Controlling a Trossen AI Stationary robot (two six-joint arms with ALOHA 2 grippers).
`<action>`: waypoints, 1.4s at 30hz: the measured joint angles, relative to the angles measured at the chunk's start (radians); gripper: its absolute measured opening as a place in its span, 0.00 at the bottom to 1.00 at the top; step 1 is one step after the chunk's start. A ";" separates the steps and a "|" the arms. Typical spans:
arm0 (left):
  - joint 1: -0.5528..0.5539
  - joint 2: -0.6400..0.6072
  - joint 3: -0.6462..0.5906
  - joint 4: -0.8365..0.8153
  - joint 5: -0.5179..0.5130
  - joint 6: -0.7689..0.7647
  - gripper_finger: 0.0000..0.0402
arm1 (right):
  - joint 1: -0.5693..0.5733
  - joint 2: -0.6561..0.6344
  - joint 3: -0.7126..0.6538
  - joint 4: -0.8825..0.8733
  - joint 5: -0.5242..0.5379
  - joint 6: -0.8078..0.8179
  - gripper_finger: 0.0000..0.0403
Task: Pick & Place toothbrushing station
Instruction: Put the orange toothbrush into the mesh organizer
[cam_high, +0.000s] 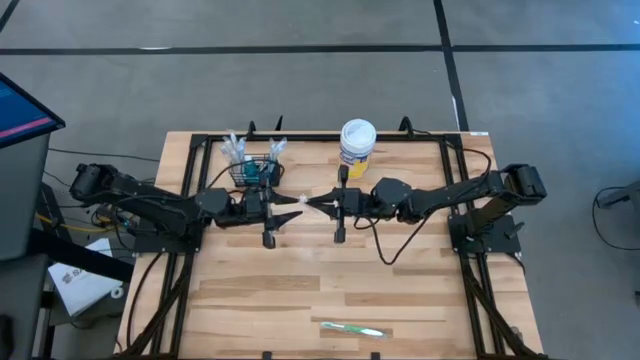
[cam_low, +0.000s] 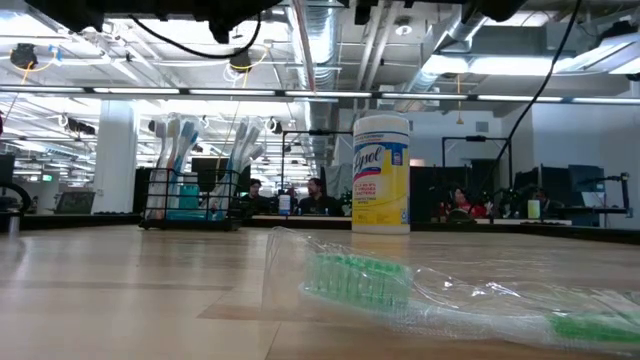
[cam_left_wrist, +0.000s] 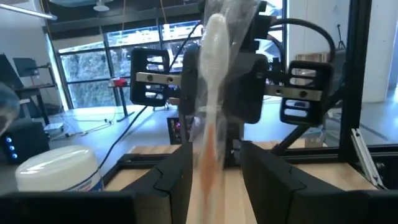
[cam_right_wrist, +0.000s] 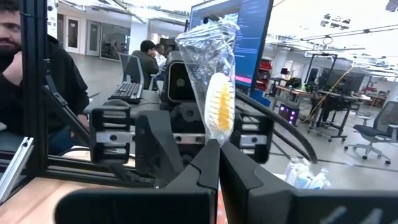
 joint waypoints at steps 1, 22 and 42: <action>0.006 0.014 0.000 0.018 0.000 0.000 0.32 | 0.000 0.000 0.000 0.000 -0.002 0.000 0.00; 0.045 0.088 0.000 0.151 0.060 0.030 0.19 | -0.012 0.020 0.000 0.003 -0.020 0.008 0.00; 0.045 0.051 0.000 0.057 -0.006 0.045 0.01 | -0.024 0.017 0.002 -0.068 0.041 0.010 0.00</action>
